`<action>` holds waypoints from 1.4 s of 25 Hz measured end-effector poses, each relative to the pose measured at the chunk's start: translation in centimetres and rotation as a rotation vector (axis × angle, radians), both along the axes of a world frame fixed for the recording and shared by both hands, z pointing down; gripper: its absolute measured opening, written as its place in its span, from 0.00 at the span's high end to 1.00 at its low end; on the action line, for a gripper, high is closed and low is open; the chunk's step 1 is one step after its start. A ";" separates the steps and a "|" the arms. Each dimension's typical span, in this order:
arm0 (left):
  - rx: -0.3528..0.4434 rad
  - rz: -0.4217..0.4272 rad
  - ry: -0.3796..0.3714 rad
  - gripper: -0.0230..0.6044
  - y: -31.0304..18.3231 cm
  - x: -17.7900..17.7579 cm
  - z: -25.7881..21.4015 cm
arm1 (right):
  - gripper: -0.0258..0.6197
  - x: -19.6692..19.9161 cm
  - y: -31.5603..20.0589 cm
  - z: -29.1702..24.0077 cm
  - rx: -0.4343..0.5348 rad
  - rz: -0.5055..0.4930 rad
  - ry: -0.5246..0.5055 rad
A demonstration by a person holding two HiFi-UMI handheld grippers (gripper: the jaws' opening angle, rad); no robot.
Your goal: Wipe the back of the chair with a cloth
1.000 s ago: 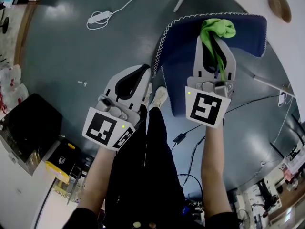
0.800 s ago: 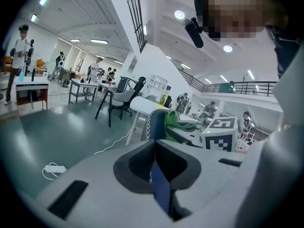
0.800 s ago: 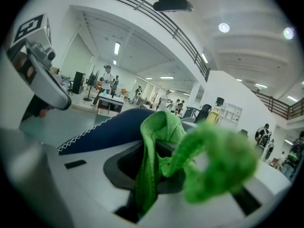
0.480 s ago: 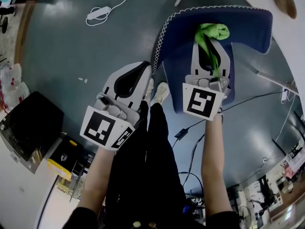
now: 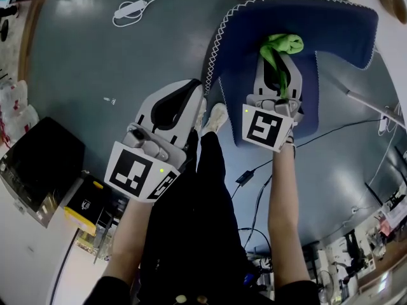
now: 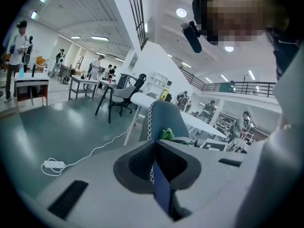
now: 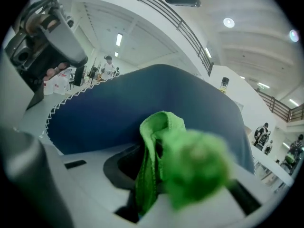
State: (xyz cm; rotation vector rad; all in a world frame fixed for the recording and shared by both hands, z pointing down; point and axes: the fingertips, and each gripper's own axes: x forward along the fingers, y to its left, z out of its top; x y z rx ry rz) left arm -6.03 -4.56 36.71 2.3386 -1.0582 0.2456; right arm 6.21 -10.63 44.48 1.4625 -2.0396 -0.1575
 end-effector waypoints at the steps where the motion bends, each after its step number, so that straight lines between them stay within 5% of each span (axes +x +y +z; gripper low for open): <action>1: -0.001 0.000 -0.001 0.95 0.1 0.0 0.1 | 0.87 0.0 0.0 0.1 0.015 -0.007 0.013; 7: 0.003 -0.005 -0.002 0.95 0.0 -0.3 0.2 | 0.87 0.2 0.5 1.6 0.024 -0.038 0.053; 28: -0.009 0.028 -0.020 0.95 0.5 -0.2 0.8 | 0.87 1.5 4.9 19.5 -0.442 -0.090 0.107; 35: -0.005 0.027 -0.027 0.95 0.5 -0.3 0.6 | 0.87 1.6 5.1 20.6 -0.503 -0.103 0.119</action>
